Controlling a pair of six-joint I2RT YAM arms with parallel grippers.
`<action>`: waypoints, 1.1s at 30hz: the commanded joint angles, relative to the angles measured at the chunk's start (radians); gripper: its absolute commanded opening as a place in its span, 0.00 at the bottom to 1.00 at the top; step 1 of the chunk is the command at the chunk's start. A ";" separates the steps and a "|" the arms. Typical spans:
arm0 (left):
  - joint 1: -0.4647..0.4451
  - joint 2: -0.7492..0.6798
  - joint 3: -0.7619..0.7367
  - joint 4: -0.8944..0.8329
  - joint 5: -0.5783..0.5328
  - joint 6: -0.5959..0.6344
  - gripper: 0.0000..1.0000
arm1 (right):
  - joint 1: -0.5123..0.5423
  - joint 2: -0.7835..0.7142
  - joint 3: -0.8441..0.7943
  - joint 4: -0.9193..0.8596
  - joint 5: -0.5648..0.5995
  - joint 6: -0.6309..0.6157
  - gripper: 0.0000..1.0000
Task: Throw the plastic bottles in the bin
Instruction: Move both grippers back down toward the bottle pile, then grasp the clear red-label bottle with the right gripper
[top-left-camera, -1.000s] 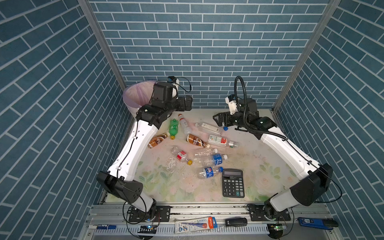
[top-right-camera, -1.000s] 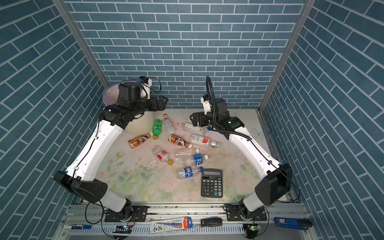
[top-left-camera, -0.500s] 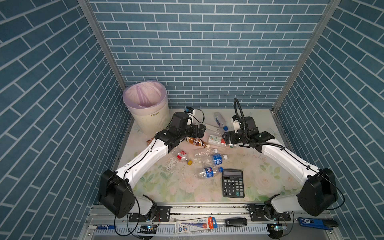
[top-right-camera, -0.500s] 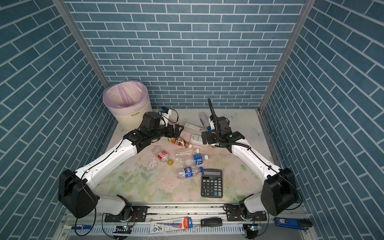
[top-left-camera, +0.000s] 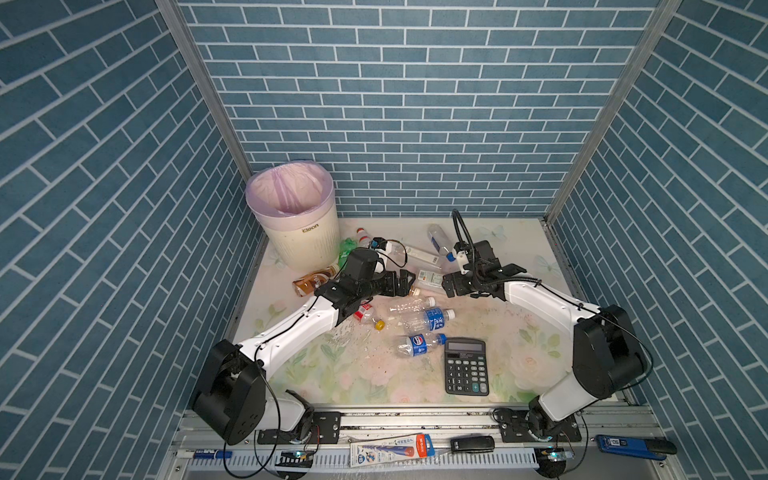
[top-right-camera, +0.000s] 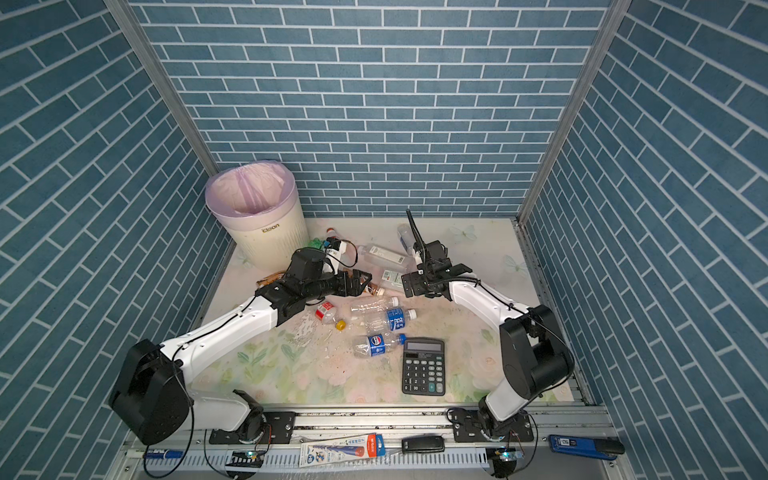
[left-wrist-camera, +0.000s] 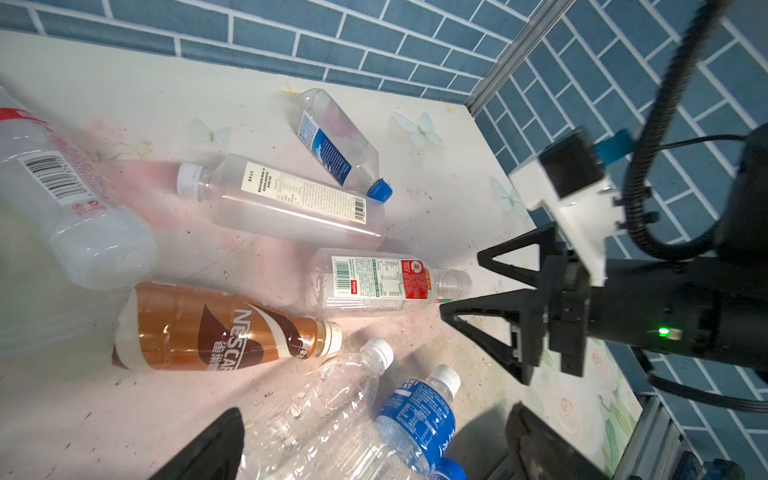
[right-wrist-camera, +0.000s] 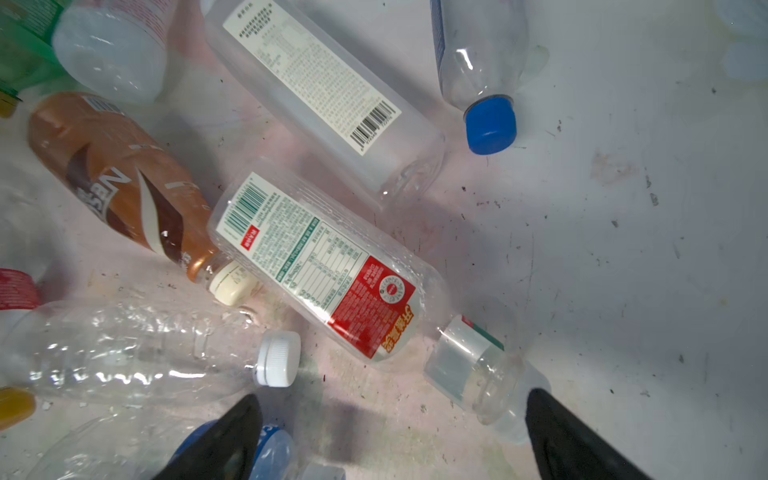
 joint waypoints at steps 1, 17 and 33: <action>-0.004 0.022 0.021 0.015 0.036 -0.012 0.99 | -0.002 0.073 0.046 -0.010 0.051 -0.053 0.99; -0.004 -0.013 -0.028 0.060 0.042 -0.053 0.99 | -0.002 0.209 0.151 -0.019 0.064 -0.137 0.99; -0.005 -0.140 -0.158 0.103 -0.055 -0.079 0.99 | 0.006 0.265 0.224 -0.152 -0.068 -0.128 0.94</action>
